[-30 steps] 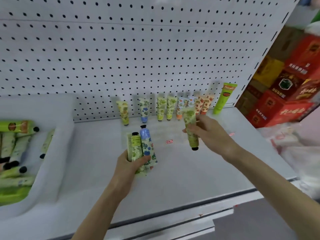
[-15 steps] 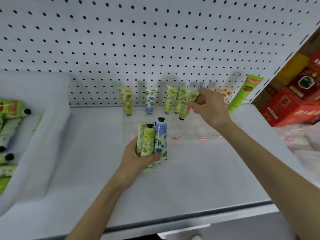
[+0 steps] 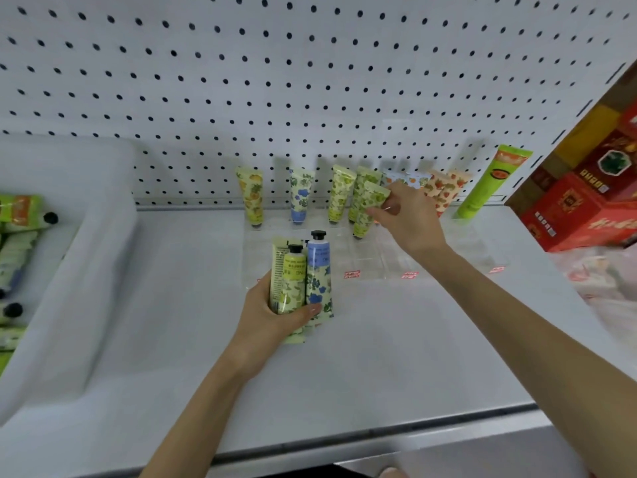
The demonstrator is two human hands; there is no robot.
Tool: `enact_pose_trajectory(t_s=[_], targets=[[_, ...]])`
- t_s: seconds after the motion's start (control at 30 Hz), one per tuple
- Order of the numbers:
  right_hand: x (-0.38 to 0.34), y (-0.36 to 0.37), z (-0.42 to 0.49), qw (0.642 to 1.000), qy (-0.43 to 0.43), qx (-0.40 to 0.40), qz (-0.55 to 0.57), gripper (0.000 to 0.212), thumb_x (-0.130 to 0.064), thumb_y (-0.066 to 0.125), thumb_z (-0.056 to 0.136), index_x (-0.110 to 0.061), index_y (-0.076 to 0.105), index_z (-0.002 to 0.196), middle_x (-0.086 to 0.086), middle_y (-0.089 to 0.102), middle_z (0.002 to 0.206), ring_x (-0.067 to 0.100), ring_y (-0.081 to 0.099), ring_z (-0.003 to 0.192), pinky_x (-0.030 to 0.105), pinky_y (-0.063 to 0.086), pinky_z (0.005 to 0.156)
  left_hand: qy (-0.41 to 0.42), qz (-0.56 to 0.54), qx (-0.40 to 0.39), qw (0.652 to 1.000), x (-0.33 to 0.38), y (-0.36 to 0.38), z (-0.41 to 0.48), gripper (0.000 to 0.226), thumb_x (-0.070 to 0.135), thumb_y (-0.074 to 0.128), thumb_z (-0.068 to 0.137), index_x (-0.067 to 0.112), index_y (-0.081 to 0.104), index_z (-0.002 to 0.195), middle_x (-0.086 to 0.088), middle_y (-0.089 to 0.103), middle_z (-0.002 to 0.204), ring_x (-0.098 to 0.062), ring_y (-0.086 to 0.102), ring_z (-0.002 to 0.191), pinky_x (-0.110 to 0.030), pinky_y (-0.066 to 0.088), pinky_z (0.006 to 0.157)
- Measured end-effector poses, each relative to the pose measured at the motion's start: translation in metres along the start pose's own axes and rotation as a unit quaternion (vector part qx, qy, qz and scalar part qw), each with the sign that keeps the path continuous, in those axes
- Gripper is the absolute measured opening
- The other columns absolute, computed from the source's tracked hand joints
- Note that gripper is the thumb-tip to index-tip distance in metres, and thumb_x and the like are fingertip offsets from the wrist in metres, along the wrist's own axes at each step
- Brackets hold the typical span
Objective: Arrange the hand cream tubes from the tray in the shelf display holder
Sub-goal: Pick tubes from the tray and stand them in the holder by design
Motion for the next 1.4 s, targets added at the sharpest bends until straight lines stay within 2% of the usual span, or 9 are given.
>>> enact_pose_trajectory(t_s=[0.17,0.33,0.5,0.57,0.73,0.87,1.03,1.3,1.4], targets=[[0.001,0.003,0.003,0.999,0.010,-0.017,-0.025,0.023,-0.027,0.069,0.084,-0.011,0.053,0.087,0.003,0.063,0.087,0.017,0.058,0.079,0.024,0.037,0.066,-0.002,-0.014,-0.002,1.000,0.000,0.000,0.001,0.045,0.003,0.080,0.068,0.011,0.063,0.109,-0.004,0.076,0.097,-0.023,0.073,0.087,-0.028,0.057,0.068],[0.003,0.004,0.004,0.999,0.015,-0.026,-0.013,0.023,-0.025,0.071,0.083,-0.010,0.055,0.091,0.000,0.058,0.084,0.015,0.057,0.079,0.024,0.039,0.068,-0.002,-0.012,-0.002,1.000,0.000,0.000,0.001,0.043,-0.001,0.080,0.070,0.013,0.063,0.107,-0.002,0.076,0.095,-0.022,0.073,0.086,-0.027,0.057,0.068],[0.004,0.004,0.003,0.999,0.022,-0.035,0.016,0.026,-0.024,0.073,0.081,-0.007,0.058,0.094,0.005,0.064,0.089,0.016,0.060,0.080,0.027,0.048,0.074,0.000,-0.008,-0.004,1.000,0.001,0.001,0.000,0.039,-0.006,0.075,0.073,0.014,0.064,0.105,-0.001,0.076,0.093,-0.021,0.073,0.085,-0.027,0.057,0.067],[0.007,0.000,0.000,0.997,0.042,-0.041,0.057,0.026,-0.023,0.074,0.080,-0.008,0.059,0.096,0.008,0.067,0.093,0.018,0.064,0.080,0.033,0.055,0.076,-0.001,-0.008,-0.005,1.000,0.001,0.001,0.001,0.039,-0.007,0.073,0.074,0.012,0.063,0.106,-0.002,0.076,0.094,-0.021,0.073,0.085,-0.027,0.057,0.067],[0.009,-0.022,-0.043,0.980,0.093,-0.006,0.177,0.018,-0.019,0.073,0.082,-0.012,0.064,0.096,0.004,0.064,0.083,0.014,0.061,0.068,0.024,0.055,0.056,-0.006,-0.015,-0.006,1.000,-0.001,0.000,0.001,0.040,-0.007,0.075,0.073,0.011,0.063,0.106,-0.004,0.076,0.095,-0.023,0.073,0.085,-0.029,0.057,0.067],[-0.013,0.032,-0.098,0.911,0.154,-0.167,0.344,0.008,-0.017,0.070,0.083,-0.015,0.068,0.091,0.004,0.069,0.085,0.010,0.064,0.067,0.022,0.053,0.060,0.003,-0.026,-0.006,1.000,0.000,0.000,0.001,0.044,0.003,0.080,0.065,0.013,0.064,0.104,-0.004,0.076,0.093,-0.023,0.073,0.083,-0.029,0.057,0.065],[-0.026,0.068,-0.118,0.866,0.187,-0.200,0.419,0.008,-0.022,0.070,0.083,-0.015,0.069,0.088,-0.008,0.064,0.069,0.009,0.058,0.065,0.025,0.049,0.065,0.015,-0.011,-0.008,1.000,0.002,0.002,-0.001,0.041,-0.005,0.076,0.071,0.014,0.064,0.105,-0.005,0.075,0.095,-0.025,0.072,0.086,-0.032,0.057,0.069],[-0.037,0.073,-0.116,0.880,0.156,-0.194,0.405,0.011,-0.026,0.065,0.087,-0.015,0.068,0.087,-0.003,0.067,0.080,0.010,0.059,0.076,0.027,0.048,0.075,0.006,-0.054,-0.020,0.998,0.006,-0.002,-0.009,0.044,0.003,0.073,0.069,0.008,0.062,0.111,-0.009,0.075,0.097,-0.027,0.072,0.086,-0.031,0.057,0.066],[-0.037,0.059,-0.108,0.883,0.150,-0.163,0.413,0.022,-0.032,0.064,0.086,-0.011,0.066,0.091,0.011,0.068,0.090,0.023,0.063,0.086,0.046,0.052,0.089,0.002,-0.074,0.000,0.997,0.007,-0.015,-0.014,0.043,0.011,0.073,0.066,0.006,0.062,0.108,-0.010,0.075,0.097,-0.026,0.073,0.084,-0.032,0.058,0.065]])
Point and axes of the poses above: each hand's wrist, its own z-axis towards the middle knuckle, its own y-axis out of the palm, x = y × z, the point moved 8 cm from there along z, towards the middle knuckle
